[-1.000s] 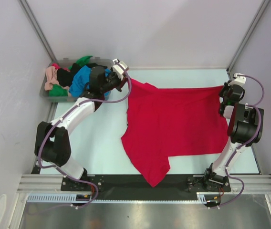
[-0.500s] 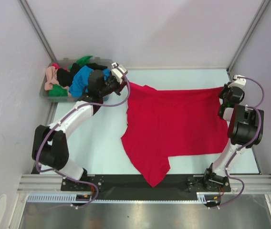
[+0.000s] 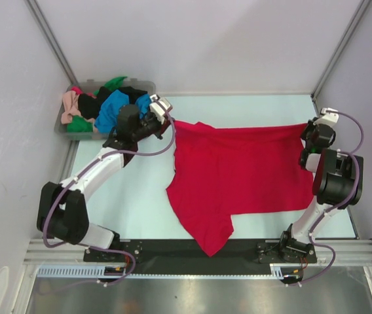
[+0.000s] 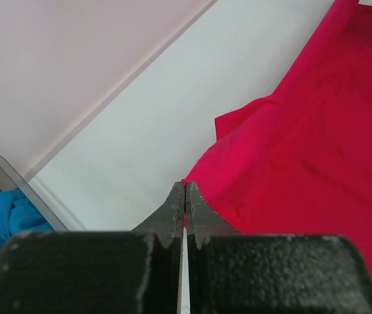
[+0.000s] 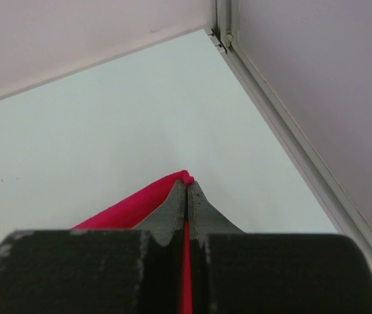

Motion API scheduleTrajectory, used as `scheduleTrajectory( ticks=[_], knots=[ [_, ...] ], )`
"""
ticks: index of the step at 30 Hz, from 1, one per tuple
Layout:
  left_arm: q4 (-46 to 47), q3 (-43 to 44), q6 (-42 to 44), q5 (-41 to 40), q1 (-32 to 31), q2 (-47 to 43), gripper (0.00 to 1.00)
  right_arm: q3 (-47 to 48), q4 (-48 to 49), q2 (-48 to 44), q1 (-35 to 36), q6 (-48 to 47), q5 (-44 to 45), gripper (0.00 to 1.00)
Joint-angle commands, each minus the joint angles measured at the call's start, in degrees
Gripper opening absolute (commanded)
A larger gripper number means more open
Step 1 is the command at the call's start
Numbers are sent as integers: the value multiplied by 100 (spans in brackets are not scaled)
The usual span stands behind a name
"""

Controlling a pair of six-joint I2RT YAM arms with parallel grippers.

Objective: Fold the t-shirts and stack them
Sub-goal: Fold the tshirt

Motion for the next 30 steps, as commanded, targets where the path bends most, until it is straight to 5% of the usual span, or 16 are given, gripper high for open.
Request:
scheduleTrajectory(
  ticks=[1,30],
  knots=[
    [102,-121,116,136,-21,-401,0,-171,425,-326,-43,-111,249,0],
    [-795,-1686,124,-189,-459,-1825,0,-1622,232,-1249,-52,-454,821,0]
  ],
)
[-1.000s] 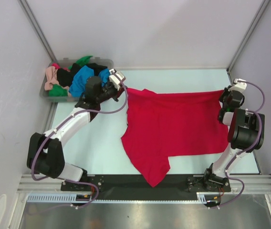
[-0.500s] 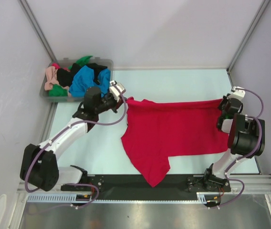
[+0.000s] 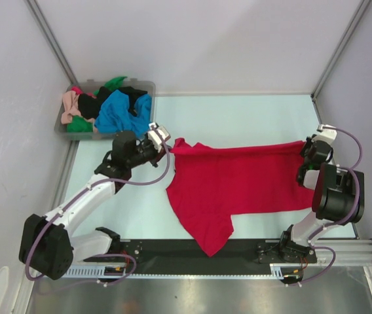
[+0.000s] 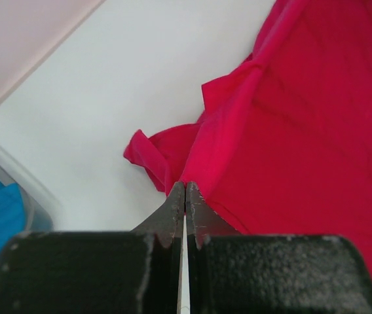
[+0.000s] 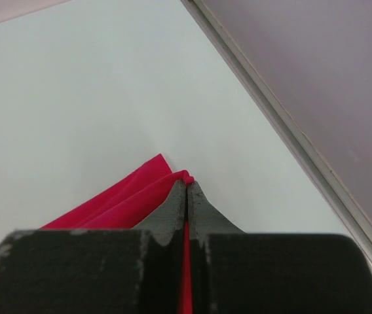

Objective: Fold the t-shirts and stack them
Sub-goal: Fold the tshirt

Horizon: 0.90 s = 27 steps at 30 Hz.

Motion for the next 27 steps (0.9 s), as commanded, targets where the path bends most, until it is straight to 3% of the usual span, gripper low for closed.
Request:
scheduleTrajectory(
  ticks=[1,13,15,16,18,19,20,22,23,27],
  knots=[
    [-58,-119,13,-71,-136,-142,0,-92,194,-198,-41,-89,274,0],
    [-251,-347,-40,-247,-295,-370,0,-206,-25,-399,-41,-106,459,0],
    [-313,-382,-84,-264,-303,-546,4,-259,-25,-487,-41,-63,652,7],
    [-357,-400,-101,-273,-295,-599,24,-337,10,-531,-41,-62,696,11],
    [-594,-400,-171,-343,-321,-774,54,-399,1,-707,-50,-62,705,33],
    [-673,-383,-163,-370,-339,-844,99,-434,-34,-777,-41,-89,705,47],
    [-795,-374,-198,-422,-339,-906,100,-522,-51,-865,-41,-97,731,70],
    [-902,-295,-259,-554,-348,-1117,100,-610,-139,-1216,-41,-71,819,79],
    [-919,-268,-399,-598,-339,-1170,100,-654,-174,-1356,-41,-71,959,100],
    [-806,109,-1365,-1098,-348,-1083,100,-305,-1426,-2007,-41,-98,610,100]
  ],
)
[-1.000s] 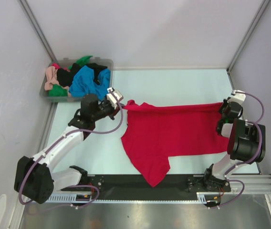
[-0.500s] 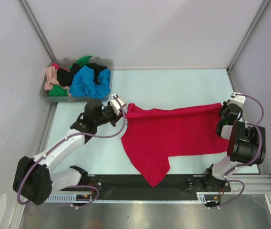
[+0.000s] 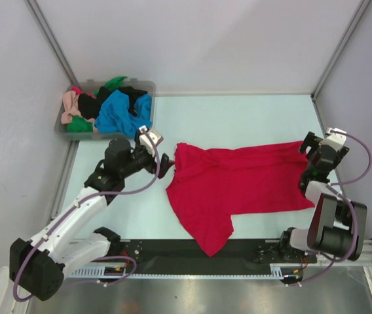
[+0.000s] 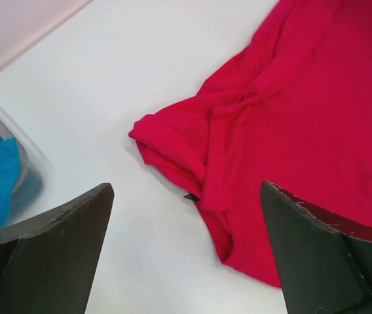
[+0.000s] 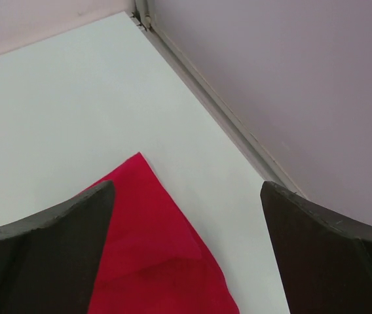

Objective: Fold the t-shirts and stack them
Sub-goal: Fold the tshirt

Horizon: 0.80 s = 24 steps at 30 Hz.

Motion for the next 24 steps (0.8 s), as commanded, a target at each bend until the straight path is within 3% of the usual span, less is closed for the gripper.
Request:
scheduleTrajectory(
  ticks=[1,3,5,8,13,17,22,24],
  knots=[
    [32,664,-1399,-672,-39,267,100,411,-930,-543,-24,-4,-232,100],
    [-99,998,-2070,-902,-31,593,99,779,-1596,-553,-24,127,-391,100],
    [-835,1745,-3121,-1435,-66,1267,97,1070,-2064,-484,-24,321,-480,98],
    [-1646,2309,-4022,-1720,-205,2050,97,1650,-2846,-141,-15,813,-445,96],
    [-2174,2687,-4358,-2484,-777,2852,93,2196,-3577,351,-24,1481,-58,94],
    [-2534,2495,-4953,-2450,-918,3240,89,2372,-3806,545,-24,1499,-76,93],
    [-2596,1941,-5955,-2616,-892,3082,83,2364,-3833,624,-24,1473,-180,91],
    [-2448,1941,-6369,-2626,-769,3117,74,2381,-3859,694,-24,1438,-233,90]
  ],
)
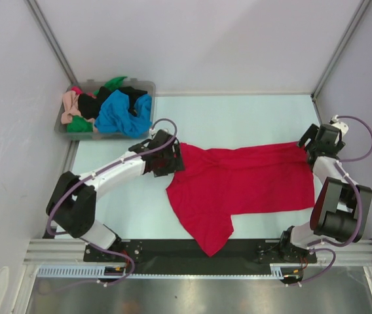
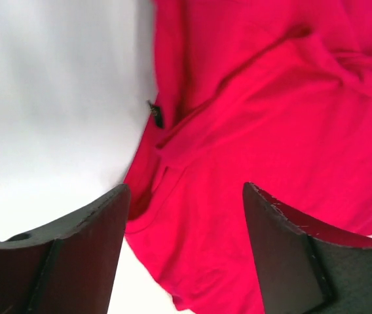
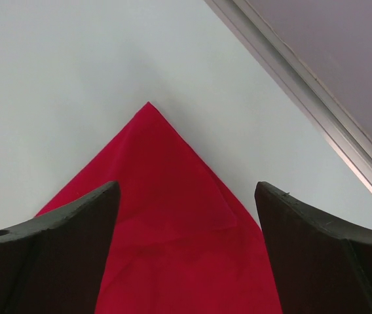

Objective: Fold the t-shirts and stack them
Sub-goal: Fold the tshirt

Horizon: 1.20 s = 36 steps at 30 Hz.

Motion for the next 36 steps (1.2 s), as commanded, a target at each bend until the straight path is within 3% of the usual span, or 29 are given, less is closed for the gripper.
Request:
scheduleTrajectory(
  ticks=[1,8,16,23,26,36],
  knots=[
    [123,8,-1386,-117,177,-59,73,276,-71,93,-15,72,-54,89],
    [-499,597,-2820,-466,274,320,71,373,-89,164,-15,37,25,89],
    [-983,133,-4314,-64,503,311,68,373,-89,278,-15,81,209,89],
    [-773,184,-4545,658,512,970,66,382,-98,366,-15,125,174,88],
    [-694,158,-4659,509,520,953,59,347,-98,331,-15,107,165,88],
    [-641,343,-4650,210,591,927,58,347,-45,384,-15,72,183,87]
  ],
)
